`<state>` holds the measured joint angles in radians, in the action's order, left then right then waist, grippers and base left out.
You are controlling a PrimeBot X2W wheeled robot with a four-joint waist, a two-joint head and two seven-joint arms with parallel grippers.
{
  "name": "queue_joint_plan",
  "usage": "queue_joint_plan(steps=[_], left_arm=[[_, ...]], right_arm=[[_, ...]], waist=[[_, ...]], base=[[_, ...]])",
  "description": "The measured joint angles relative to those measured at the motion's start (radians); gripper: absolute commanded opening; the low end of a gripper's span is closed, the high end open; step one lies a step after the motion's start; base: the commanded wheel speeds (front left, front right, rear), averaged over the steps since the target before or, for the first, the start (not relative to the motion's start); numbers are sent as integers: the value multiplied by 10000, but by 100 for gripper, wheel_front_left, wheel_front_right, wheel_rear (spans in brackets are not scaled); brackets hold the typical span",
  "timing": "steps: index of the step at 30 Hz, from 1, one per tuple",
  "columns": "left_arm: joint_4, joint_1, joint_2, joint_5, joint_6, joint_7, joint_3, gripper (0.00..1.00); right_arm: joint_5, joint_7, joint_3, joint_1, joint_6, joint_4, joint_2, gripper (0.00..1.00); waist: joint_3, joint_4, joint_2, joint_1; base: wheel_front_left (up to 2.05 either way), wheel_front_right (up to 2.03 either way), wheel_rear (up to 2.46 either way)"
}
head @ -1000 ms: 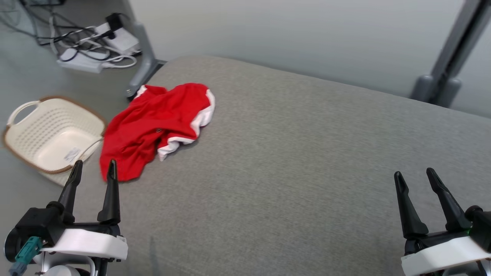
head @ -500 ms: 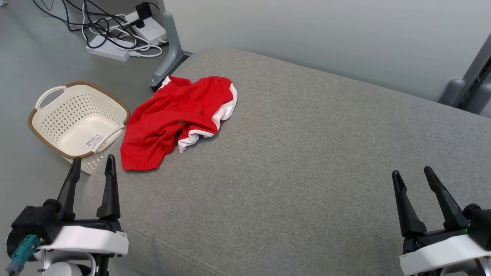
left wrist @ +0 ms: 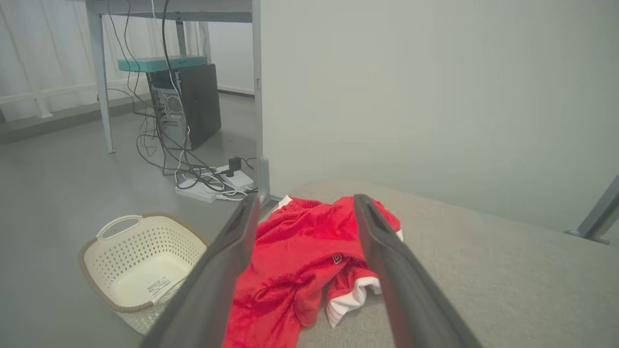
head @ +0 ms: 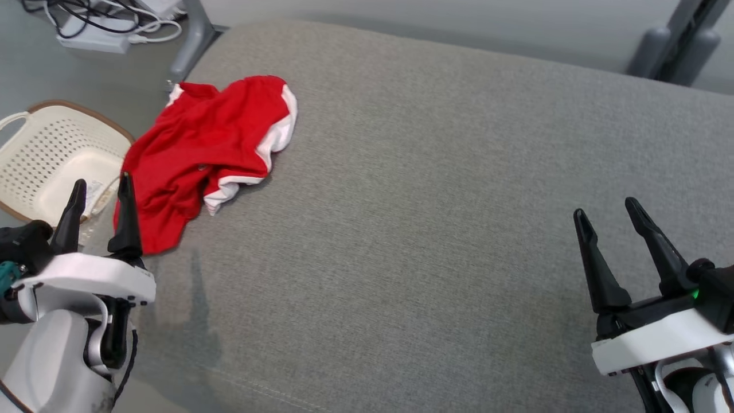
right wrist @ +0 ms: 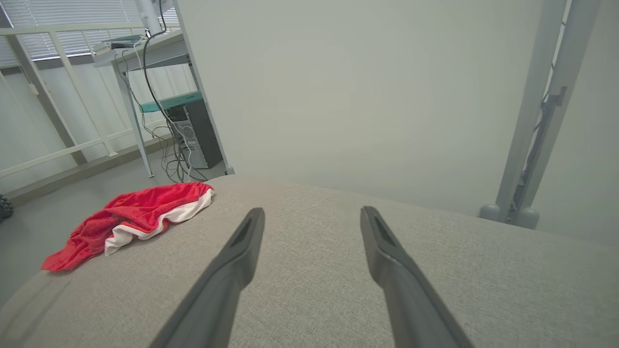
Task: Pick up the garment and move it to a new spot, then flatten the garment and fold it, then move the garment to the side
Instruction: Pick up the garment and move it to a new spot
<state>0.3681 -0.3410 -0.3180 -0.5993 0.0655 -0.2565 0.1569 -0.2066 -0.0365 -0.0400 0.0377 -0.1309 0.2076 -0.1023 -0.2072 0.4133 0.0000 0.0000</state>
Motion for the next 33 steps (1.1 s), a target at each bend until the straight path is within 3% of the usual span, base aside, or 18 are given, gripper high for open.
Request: queue_joint_plan(steps=[8,14,15,16,17,24,27,33], left_arm=[[4349,-1983,75,-512,-1193,59,-96,100],[6472,-2846,12,-832,-1647,6,-272,100],[6746,-2964,-13,-882,-1705,6,-263,95],[6993,-3087,-54,-884,-1741,52,-232,41],[7193,-3209,-75,-941,-1793,82,-249,0],[7277,-3641,-416,-825,-1889,-10,-161,0],[5609,-3402,-696,-255,-1534,-35,-792,0],[2635,-1608,-345,656,-857,-35,-1622,0]], right_arm=[[17,33,-33,628,0,8,-180,100],[13,165,-2,842,0,-25,-194,100],[12,184,19,870,0,-29,-201,100],[12,198,19,897,0,-38,-207,100],[12,201,40,914,0,-48,-213,100],[15,242,92,930,0,-198,-222,100],[15,347,81,864,0,-313,-163,100],[-46,514,90,515,0,-568,-29,100]], waist=[[-1314,-1157,0,0],[-2110,-1874,0,0],[-2207,-1959,0,0],[-2292,-2033,0,0],[-2361,-2089,0,0],[-2262,-2042,0,0],[-1879,-1978,0,0],[-1043,-1967,0,0]], base=[[0,0,0],[0,0,0],[0,0,0],[0,0,0],[0,0,0],[0,0,0],[0,0,0],[0,0,0]])
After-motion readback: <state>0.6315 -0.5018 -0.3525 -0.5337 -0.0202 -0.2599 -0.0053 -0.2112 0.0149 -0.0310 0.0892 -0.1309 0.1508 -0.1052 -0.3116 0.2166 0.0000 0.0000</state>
